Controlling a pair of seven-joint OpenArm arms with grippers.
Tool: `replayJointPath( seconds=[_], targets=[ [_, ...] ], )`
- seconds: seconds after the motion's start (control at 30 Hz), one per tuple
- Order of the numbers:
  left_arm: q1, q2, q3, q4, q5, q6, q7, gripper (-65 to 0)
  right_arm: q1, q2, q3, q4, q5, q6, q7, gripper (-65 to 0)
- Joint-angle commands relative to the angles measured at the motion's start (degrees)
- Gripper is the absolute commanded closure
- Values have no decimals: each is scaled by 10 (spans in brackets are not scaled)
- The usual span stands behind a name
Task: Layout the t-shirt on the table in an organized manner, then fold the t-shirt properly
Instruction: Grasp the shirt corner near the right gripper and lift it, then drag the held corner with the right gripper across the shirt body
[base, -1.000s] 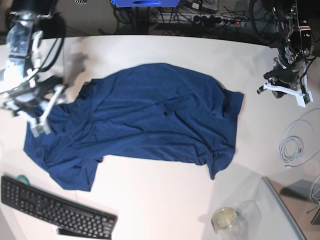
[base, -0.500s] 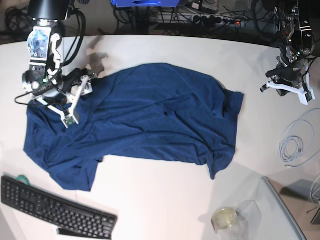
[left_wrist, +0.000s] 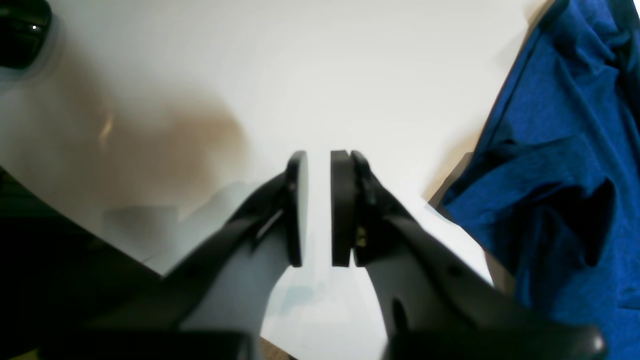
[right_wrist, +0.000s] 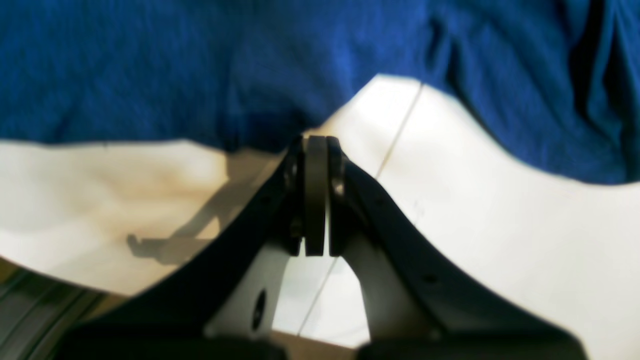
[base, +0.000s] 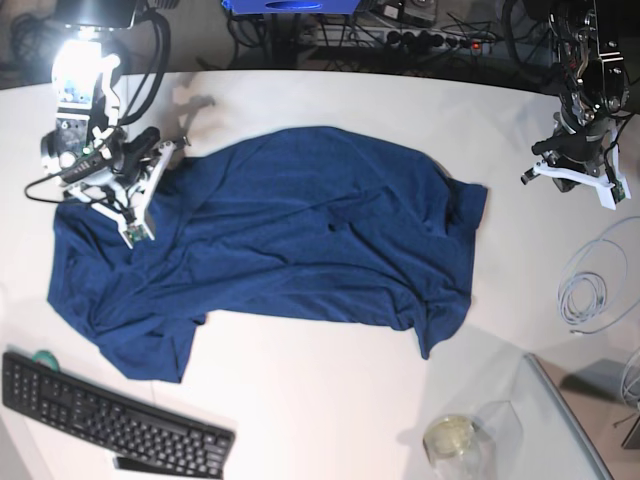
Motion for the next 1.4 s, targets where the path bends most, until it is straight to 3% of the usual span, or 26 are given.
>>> replayJointPath(
  seconds=[0.0,0.1,0.27,0.33,0.53,0.6,0.7,1.03,1.23,1.37],
  targets=[
    [-1,-9,-3,9,3,1,-12,-79,9,2,2,14,4,2,9,-5],
    [-1,-9,-3,9,3,1,-12,-79,10,2,-2,17,4,2,10,-62],
    [-1,-9,-3,8,3,1,-12,-79,19,1,-2,5,4,2,15,-288],
    [-1,-9,-3,8,3,1,-12,-79,31,-5,-2,-12,5,2,15,-342],
    [-1,-8,-3,8,3,1,-12,-79,52,-12,-2,-55,5,3,15,-275],
    [-1,-7,-3,8,3,1,-12,-79,55,-12,-2,-73,5,3,15,-192],
    [-1,-7,-4,8,3,1,-12,-79,51,-12,1,-56,5,3,10,0],
    [-1,-6,1,13,3,1,-12,-79,-32,-7,-2,144,5,3,-95,-6],
    [-23,-9,67,12,3,1,-13,-79,-43,-11,-4,200,5,3,-150,-6],
    [-37,-9,89,9,3,1,-13,-79,-7,-11,-68,205,4,3,-166,-6]
  ],
)
